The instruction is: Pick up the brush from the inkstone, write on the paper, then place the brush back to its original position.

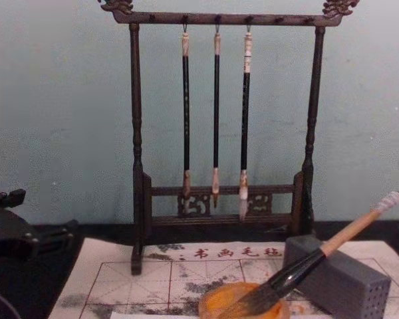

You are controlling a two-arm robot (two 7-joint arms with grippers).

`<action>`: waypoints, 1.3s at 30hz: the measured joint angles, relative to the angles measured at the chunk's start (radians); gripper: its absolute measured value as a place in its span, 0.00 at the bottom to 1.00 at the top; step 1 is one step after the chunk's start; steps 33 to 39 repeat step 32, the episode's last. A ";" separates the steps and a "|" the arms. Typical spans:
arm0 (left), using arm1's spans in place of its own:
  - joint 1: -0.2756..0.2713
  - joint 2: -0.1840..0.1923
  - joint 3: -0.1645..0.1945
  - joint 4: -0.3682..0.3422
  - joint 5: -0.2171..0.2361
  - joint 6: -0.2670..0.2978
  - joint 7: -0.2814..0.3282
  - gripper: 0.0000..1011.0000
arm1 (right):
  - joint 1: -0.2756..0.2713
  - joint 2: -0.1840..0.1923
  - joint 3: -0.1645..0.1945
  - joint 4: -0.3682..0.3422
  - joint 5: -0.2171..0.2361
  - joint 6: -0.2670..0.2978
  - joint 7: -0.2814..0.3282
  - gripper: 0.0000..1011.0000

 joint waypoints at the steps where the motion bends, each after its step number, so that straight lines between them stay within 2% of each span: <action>1: 0.000 0.000 0.000 0.000 0.000 0.000 0.000 0.99 | 0.000 0.000 0.000 0.000 0.000 0.000 0.000 0.99; 39: 0.000 0.000 0.000 0.000 0.000 0.000 0.000 0.99 | 0.000 0.000 0.000 0.000 0.000 0.000 0.000 0.99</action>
